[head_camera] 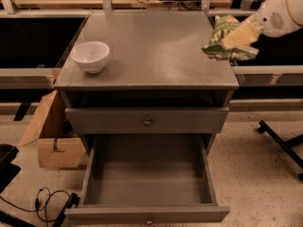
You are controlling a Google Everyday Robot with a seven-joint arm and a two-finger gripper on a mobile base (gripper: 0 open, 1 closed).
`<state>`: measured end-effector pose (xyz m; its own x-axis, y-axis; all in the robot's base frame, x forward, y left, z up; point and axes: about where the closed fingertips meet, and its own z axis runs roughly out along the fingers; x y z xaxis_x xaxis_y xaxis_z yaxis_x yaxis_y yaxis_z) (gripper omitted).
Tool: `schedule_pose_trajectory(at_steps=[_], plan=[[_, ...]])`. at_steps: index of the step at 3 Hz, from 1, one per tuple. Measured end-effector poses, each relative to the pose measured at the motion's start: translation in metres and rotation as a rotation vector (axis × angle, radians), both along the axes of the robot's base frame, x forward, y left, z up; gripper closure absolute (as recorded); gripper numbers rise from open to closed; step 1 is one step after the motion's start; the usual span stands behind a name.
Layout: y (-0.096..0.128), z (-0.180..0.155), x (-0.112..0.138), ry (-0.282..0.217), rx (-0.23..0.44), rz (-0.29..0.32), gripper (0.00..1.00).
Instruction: Place green jalapeno chip bag into middle drawer
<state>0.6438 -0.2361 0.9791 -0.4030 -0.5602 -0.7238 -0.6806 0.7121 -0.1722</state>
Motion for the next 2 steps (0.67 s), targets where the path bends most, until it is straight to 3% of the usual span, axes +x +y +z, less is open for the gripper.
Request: schedule_pose_trajectory(at_steps=[1, 2], plan=[[-0.007, -0.049, -0.057, 0.125, 0.081, 0.098, 1.0], [-0.018, -0.081, -0.096, 0.138, 0.2, 0.171, 1.0]])
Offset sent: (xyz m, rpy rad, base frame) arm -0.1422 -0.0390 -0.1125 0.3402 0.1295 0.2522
